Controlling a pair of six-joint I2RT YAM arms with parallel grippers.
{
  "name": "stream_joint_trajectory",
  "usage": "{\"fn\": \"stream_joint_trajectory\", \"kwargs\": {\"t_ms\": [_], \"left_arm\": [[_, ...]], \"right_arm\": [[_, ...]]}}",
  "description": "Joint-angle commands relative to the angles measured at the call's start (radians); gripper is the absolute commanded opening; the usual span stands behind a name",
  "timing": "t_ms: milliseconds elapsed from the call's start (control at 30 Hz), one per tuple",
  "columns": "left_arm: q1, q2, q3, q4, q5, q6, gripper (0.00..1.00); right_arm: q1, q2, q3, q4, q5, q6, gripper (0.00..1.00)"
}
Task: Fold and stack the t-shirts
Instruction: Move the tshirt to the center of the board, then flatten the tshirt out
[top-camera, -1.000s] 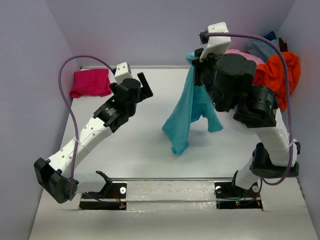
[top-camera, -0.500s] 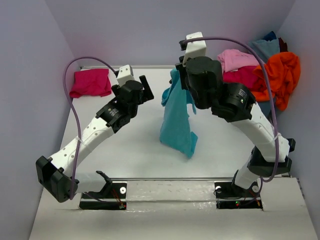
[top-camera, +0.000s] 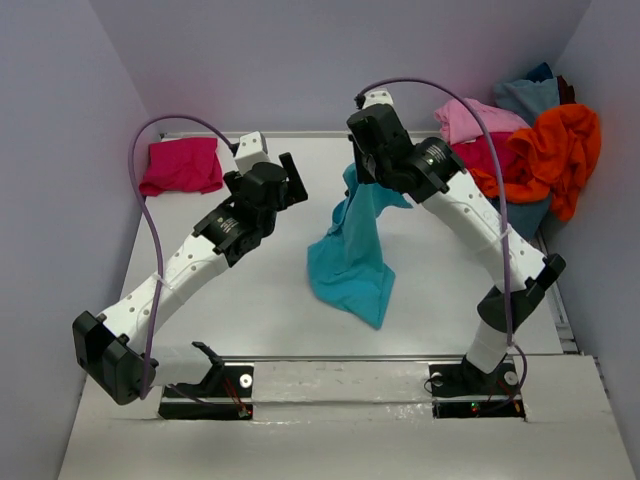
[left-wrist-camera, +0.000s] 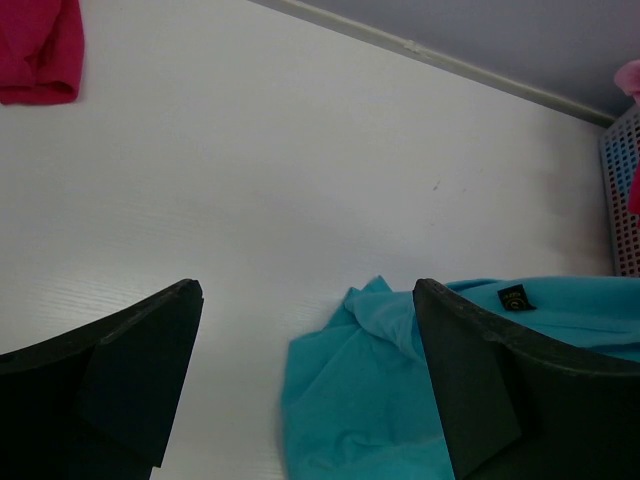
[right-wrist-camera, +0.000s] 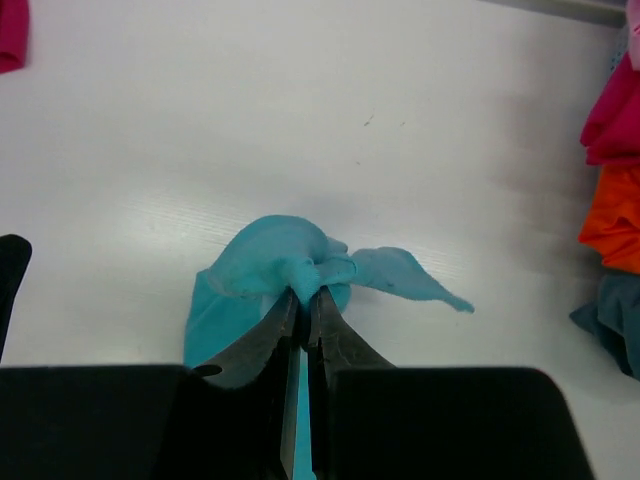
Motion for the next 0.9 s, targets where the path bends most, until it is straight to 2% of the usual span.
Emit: {"fn": "stream_joint_trajectory", "kwargs": {"t_ms": [0,100,267,433,533,600,633,667,700,733,767,867], "left_arm": [[-0.005,0.014,0.007,0.036,-0.032,-0.012,0.99],[-0.005,0.022,0.012,0.027,-0.032,-0.018,0.99],[-0.005,0.018,0.001,0.025,-0.032,-0.018,0.99],[-0.005,0.033,0.005,0.021,-0.025,-0.016,0.99],[-0.005,0.034,0.002,0.025,-0.023,-0.016,0.99],[-0.005,0.041,0.002,0.025,-0.019,-0.016,0.99],[-0.005,0.044,0.002,0.025,-0.015,-0.016,0.99],[-0.005,0.047,0.002,0.025,-0.012,-0.018,0.99],[-0.005,0.050,0.002,0.025,-0.008,-0.018,0.99],[-0.005,0.054,-0.001,0.027,-0.002,-0.019,0.99],[-0.005,0.059,0.001,0.025,0.001,-0.018,0.99],[-0.005,0.074,-0.001,0.030,0.036,-0.012,0.99]], "right_arm": [[-0.037,0.067,0.063,-0.036,-0.128,0.046,0.07],[-0.072,0.150,0.132,-0.082,-0.162,0.081,0.07],[-0.141,0.196,0.195,-0.066,-0.260,0.090,0.07],[-0.154,0.261,0.357,-0.154,-0.284,0.070,0.07],[-0.154,0.207,0.289,-0.151,-0.259,0.093,0.26],[-0.163,0.143,0.131,-0.123,-0.243,0.119,0.56],[-0.163,0.143,0.131,-0.116,-0.239,0.120,0.56],[-0.163,0.103,0.074,-0.108,-0.234,0.135,0.69],[-0.163,0.083,0.053,-0.100,-0.229,0.139,0.75],[-0.163,0.055,0.033,-0.094,-0.223,0.147,0.87],[-0.163,0.044,0.026,-0.094,-0.220,0.150,0.92],[-0.163,0.029,0.017,-0.106,-0.223,0.156,0.96]]}}
